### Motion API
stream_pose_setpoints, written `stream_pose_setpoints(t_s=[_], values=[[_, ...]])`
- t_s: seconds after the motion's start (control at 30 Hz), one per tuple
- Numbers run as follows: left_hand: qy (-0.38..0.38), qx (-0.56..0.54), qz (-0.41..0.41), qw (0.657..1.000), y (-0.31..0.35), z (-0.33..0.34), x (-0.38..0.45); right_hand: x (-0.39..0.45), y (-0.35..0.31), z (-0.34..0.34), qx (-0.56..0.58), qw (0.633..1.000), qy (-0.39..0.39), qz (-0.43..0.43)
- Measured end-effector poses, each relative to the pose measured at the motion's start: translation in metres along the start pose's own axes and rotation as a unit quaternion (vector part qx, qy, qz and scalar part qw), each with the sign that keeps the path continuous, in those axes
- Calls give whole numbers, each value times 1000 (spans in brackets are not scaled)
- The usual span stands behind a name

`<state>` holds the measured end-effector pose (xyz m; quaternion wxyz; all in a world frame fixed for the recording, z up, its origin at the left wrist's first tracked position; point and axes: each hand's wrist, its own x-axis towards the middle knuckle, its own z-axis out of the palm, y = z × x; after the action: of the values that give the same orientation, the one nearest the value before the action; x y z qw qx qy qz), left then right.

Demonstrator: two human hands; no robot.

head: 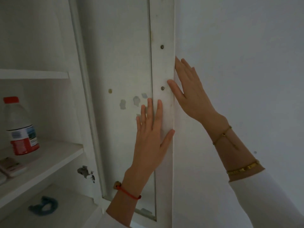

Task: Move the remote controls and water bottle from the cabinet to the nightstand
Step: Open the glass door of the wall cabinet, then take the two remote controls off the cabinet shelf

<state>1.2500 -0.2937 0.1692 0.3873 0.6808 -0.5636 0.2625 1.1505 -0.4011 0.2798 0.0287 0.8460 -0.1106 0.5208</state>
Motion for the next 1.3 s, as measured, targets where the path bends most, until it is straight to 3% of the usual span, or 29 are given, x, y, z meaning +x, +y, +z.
stream_pose_setpoints(t_s=[0.2,0.57,0.83,1.07,1.3], values=[[6,22,-11,1000,-3,26,19,8,32,14,10,1000,-10,-3],[18,5,-18,1000,2,21,16,11,31,15,39,996,66,-47],[87,34,-23,995,-3,2,13,11,13,18,19,990,101,-100],[115,88,-83,986,-17,-19,2,0,-13,40,52,982,64,-169],[141,162,-186,959,-49,-60,-33,-7,-55,90,173,972,-27,-160]])
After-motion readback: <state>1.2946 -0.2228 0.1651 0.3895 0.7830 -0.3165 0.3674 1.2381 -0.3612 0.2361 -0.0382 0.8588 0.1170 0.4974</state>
